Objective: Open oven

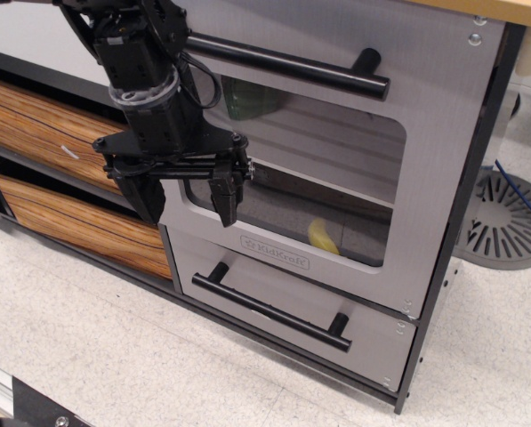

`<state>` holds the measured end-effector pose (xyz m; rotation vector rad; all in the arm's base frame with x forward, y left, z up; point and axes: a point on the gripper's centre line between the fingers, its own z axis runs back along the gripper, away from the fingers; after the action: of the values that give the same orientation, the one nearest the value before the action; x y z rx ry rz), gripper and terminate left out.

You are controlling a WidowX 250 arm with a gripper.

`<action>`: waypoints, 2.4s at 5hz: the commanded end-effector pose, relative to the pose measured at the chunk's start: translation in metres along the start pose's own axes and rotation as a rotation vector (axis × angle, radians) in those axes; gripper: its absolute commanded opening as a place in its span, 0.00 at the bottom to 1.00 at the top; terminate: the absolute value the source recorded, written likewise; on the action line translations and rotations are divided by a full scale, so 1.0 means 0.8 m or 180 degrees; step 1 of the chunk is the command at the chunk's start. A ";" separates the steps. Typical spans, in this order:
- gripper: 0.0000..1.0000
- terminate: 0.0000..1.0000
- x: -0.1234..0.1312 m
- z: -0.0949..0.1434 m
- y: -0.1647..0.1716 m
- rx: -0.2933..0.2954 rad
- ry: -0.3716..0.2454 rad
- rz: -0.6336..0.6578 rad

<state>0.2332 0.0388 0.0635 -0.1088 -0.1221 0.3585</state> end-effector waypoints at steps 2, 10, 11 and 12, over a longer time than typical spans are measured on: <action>1.00 0.00 0.002 0.027 0.005 -0.0094 -0.0110 0.0471; 1.00 0.00 0.119 0.087 0.006 -0.0837 -0.0657 0.2725; 1.00 0.00 0.132 0.082 0.009 -0.0923 -0.0695 0.2904; 1.00 0.00 0.122 0.063 0.011 -0.0689 -0.0707 0.2717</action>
<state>0.3134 0.0815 0.1126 -0.3363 -0.3017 1.2275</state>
